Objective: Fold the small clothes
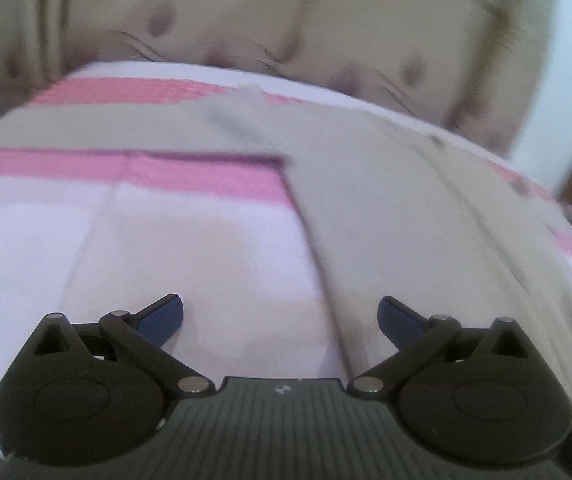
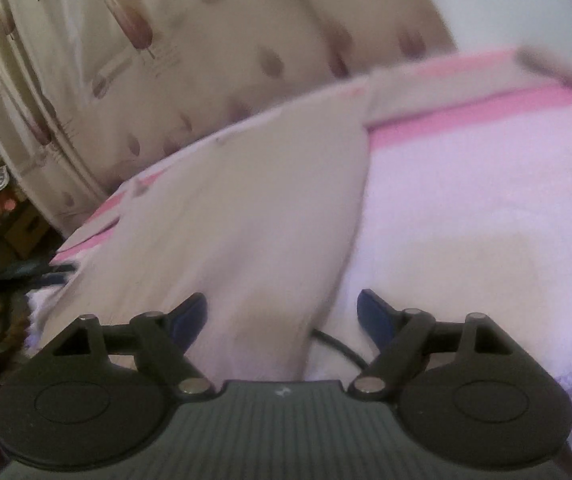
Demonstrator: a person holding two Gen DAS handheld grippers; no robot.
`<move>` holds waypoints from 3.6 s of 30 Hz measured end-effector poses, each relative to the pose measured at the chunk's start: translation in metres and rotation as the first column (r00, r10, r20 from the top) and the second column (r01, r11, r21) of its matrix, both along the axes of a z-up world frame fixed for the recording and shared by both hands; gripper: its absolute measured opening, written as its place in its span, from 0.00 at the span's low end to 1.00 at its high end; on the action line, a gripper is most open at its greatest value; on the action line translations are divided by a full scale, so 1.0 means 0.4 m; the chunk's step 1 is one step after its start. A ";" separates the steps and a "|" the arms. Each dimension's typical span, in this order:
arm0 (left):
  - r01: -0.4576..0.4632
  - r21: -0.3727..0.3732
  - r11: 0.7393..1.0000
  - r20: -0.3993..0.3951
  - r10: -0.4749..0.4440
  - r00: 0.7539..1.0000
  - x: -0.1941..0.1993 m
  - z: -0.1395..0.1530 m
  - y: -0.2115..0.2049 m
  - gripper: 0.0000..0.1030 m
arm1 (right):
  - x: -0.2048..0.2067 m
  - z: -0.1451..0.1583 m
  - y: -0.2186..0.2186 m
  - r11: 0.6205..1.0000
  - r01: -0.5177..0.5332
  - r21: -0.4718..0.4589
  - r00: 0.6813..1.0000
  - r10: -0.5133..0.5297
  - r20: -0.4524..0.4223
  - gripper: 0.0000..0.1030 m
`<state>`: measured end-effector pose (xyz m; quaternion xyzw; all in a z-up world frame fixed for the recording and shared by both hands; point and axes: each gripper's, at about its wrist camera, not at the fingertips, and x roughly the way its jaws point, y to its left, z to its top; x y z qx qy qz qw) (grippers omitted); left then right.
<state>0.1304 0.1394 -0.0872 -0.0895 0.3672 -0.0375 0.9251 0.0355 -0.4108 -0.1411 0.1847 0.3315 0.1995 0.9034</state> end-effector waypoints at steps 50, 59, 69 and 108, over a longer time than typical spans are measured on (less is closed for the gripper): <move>-0.235 0.096 0.967 0.153 0.219 0.964 0.261 -0.035 -0.080 1.00 | 0.581 0.119 -0.613 0.851 0.518 0.086 0.843 -0.525 0.114 0.15; -0.234 -0.008 0.972 0.208 0.231 0.951 0.252 -0.031 -0.034 1.00 | 0.615 0.310 -0.425 0.865 0.437 0.246 0.864 -0.480 0.154 0.10; -0.265 -0.191 0.945 0.180 0.299 0.937 0.243 -0.045 0.027 1.00 | 0.626 0.121 -0.176 0.736 0.237 -0.634 0.972 -0.176 0.159 0.82; -0.279 -0.128 0.952 0.163 0.298 0.941 0.254 -0.046 0.008 1.00 | 0.668 0.007 -0.396 0.776 0.439 -0.453 0.889 -0.448 0.094 0.10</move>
